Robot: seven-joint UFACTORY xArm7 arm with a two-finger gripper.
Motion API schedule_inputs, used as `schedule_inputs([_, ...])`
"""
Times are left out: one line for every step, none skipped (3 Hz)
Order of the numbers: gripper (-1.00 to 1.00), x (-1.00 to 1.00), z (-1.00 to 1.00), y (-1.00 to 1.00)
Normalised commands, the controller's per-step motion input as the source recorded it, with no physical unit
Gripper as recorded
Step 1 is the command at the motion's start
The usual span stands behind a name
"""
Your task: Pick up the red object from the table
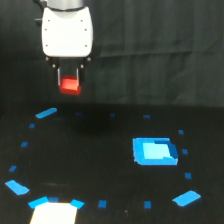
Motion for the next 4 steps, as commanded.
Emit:
schedule_inputs([-0.99,-0.05,0.07,0.06])
schedule_inputs([-1.0,-0.15,-0.08,-0.29])
schedule_inputs([-1.0,0.17,0.03,-0.03])
schedule_inputs([-1.0,-0.3,0.47,-0.56])
